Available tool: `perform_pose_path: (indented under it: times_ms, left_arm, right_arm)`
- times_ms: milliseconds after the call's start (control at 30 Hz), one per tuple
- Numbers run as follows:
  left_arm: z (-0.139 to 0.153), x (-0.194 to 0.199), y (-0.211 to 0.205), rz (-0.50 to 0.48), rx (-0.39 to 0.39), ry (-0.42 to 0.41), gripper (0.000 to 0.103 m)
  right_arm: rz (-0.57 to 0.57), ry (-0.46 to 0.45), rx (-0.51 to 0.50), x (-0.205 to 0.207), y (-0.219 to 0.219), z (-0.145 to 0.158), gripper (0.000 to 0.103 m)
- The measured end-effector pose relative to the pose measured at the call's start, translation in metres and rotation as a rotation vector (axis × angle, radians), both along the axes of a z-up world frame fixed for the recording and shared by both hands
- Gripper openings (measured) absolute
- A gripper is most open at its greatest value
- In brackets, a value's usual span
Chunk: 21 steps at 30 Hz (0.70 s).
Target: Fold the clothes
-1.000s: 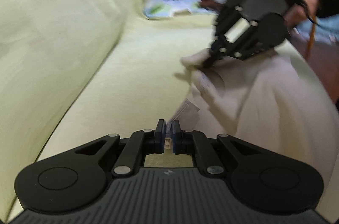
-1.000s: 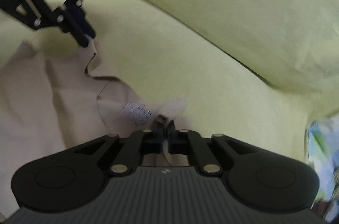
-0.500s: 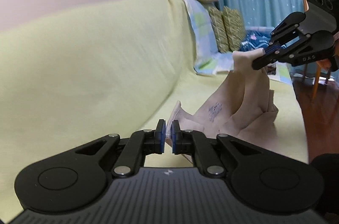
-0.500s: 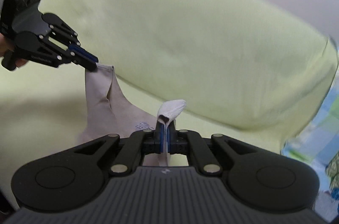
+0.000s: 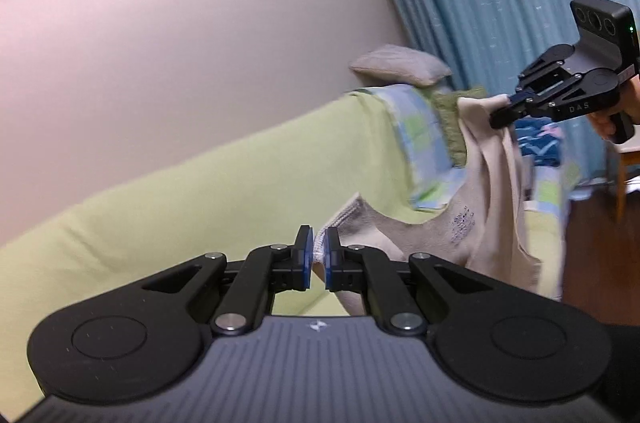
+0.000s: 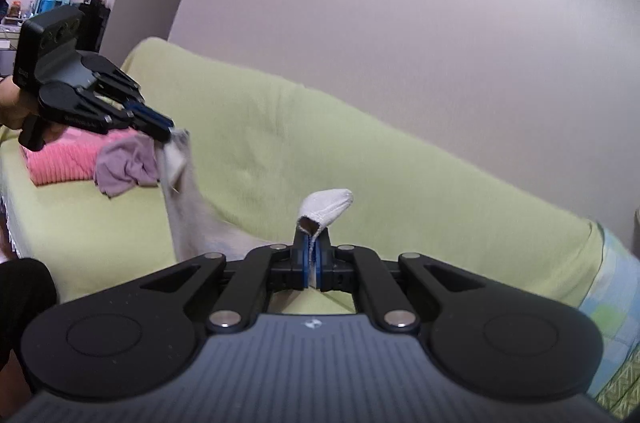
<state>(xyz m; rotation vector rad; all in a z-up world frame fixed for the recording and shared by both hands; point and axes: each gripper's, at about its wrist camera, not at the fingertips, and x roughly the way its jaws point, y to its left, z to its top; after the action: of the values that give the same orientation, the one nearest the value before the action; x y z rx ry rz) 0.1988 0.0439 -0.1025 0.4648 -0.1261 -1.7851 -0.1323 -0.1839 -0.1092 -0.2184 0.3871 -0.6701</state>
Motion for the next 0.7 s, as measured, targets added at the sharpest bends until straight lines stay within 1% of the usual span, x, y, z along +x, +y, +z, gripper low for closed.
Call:
perform_pose_path:
  times_ms: [33, 67, 133, 167, 233, 300, 367, 467, 533, 633, 700]
  left_arm:
    - [0.001, 0.004, -0.001, 0.022, 0.001, -0.002, 0.004]
    - [-0.003, 0.008, -0.007, 0.044, 0.009, -0.005, 0.004]
    - [-0.011, 0.015, -0.021, 0.066, 0.016, 0.003, 0.004]
    - [-0.016, 0.018, -0.031, 0.073, 0.020, 0.014, 0.004]
    - [-0.023, 0.024, -0.048, 0.083, 0.026, 0.033, 0.004]
    - [-0.028, 0.028, -0.061, 0.092, 0.028, 0.048, 0.004]
    - [-0.028, 0.030, -0.059, 0.099, 0.013, 0.056, 0.004]
    - [-0.021, 0.025, -0.045, 0.106, -0.016, 0.057, 0.004]
    - [-0.011, 0.019, -0.019, 0.104, -0.041, 0.045, 0.004]
    - [0.009, 0.008, 0.025, 0.107, -0.085, 0.018, 0.004]
    - [0.029, 0.003, 0.052, 0.114, -0.118, 0.008, 0.004]
  right_arm:
    - [-0.002, -0.009, 0.007, -0.003, 0.011, -0.004, 0.001]
    - [0.003, -0.031, 0.043, 0.000, -0.006, -0.008, 0.001]
    - [0.011, -0.050, 0.079, 0.012, -0.015, -0.011, 0.001]
    - [0.014, -0.053, 0.085, 0.016, -0.008, -0.012, 0.001]
    - [0.029, -0.061, 0.118, 0.028, -0.037, -0.023, 0.001]
    - [0.041, -0.062, 0.127, 0.037, -0.035, -0.025, 0.001]
    - [0.060, -0.064, 0.122, 0.042, -0.035, -0.030, 0.001]
    - [0.093, -0.088, 0.120, 0.045, -0.023, -0.029, 0.001]
    - [0.111, -0.098, 0.105, 0.040, 0.000, -0.025, 0.001]
    - [0.143, -0.120, 0.063, 0.028, 0.032, -0.007, 0.001]
    - [0.169, -0.149, 0.016, 0.015, 0.061, 0.013, 0.001]
